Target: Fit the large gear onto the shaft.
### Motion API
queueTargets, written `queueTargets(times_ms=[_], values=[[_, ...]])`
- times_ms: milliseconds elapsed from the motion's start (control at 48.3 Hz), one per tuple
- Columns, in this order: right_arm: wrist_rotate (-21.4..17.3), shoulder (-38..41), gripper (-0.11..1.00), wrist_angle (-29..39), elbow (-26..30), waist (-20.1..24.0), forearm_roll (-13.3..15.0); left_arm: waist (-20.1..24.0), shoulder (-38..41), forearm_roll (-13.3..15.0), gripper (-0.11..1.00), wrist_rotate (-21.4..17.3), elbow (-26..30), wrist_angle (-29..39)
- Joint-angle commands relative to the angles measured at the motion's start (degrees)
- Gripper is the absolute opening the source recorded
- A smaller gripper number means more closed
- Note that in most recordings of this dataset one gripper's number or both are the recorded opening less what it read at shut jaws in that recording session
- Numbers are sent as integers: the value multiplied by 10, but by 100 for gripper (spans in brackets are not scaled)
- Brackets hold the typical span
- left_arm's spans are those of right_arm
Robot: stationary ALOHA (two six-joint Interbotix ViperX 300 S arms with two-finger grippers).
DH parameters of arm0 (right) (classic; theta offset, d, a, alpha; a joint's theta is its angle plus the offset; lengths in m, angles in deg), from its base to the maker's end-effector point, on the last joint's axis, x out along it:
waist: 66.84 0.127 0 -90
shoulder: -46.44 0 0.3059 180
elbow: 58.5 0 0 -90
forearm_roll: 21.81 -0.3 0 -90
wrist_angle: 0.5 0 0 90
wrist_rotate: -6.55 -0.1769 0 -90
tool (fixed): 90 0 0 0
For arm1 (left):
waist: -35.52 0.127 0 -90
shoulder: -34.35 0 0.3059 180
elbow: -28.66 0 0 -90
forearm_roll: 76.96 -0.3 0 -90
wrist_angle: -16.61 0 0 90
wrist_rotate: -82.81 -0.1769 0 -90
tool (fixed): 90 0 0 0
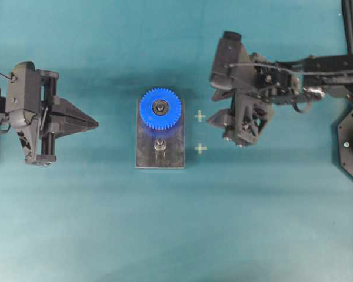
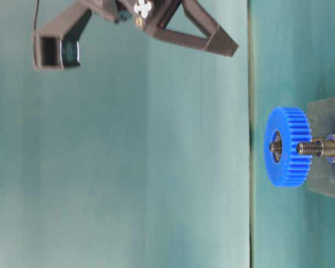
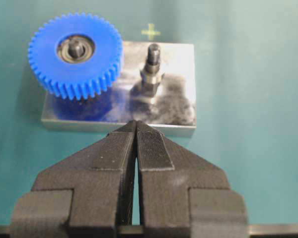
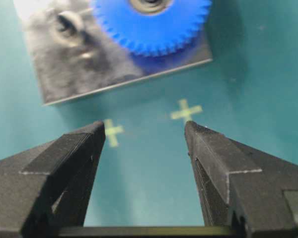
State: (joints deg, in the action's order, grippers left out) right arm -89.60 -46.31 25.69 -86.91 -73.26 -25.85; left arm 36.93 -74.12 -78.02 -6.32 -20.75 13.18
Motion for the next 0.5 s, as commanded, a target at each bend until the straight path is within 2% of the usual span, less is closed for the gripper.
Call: queueTargets(times_ms=[0, 269, 476], values=[[-2, -20, 69, -25, -4, 5, -1, -1, -2, -2, 0, -1, 6, -5], [0, -41, 69, -84, -35, 14, -1, -1, -1, -1, 0, -2, 1, -4], [-1, -51, 69, -101, -54, 16, -1, -1, -1, -1, 0, -1, -3, -3]])
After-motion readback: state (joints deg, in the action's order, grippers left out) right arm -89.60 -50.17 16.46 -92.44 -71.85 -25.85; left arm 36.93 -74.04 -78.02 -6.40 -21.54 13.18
